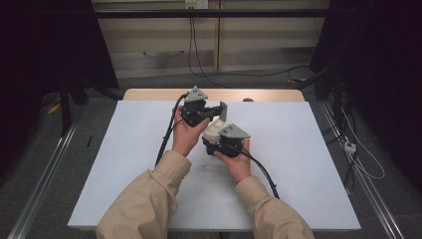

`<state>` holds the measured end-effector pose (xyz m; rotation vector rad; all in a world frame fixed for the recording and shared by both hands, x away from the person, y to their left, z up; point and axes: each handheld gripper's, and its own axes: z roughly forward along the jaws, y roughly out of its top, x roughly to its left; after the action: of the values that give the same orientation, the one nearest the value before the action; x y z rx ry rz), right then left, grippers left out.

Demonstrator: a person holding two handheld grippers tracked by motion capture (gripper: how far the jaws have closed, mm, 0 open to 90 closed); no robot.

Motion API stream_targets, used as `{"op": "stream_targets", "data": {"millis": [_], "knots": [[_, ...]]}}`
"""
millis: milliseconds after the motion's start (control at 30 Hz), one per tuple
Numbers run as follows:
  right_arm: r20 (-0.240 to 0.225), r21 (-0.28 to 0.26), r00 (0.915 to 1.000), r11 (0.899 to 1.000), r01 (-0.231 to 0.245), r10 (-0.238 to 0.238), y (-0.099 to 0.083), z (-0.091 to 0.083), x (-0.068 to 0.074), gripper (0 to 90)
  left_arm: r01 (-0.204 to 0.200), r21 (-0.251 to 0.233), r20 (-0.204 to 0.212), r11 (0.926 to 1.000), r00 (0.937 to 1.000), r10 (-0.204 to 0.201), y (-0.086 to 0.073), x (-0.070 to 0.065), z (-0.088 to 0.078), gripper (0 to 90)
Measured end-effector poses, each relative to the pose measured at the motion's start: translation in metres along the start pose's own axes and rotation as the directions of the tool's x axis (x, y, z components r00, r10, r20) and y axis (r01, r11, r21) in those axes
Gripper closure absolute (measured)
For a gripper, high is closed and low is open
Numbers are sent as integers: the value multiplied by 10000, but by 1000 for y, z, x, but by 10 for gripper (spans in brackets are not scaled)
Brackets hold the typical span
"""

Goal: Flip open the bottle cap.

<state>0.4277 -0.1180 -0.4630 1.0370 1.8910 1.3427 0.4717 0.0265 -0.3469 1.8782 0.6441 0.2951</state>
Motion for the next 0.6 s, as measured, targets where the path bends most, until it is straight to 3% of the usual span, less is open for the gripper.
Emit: {"op": "stream_targets", "data": {"millis": [600], "knots": [[10,8,10000,10000,-12,12,0,0,0,186,-46,51,64,10000,10000,45,4,0,8,900]]}}
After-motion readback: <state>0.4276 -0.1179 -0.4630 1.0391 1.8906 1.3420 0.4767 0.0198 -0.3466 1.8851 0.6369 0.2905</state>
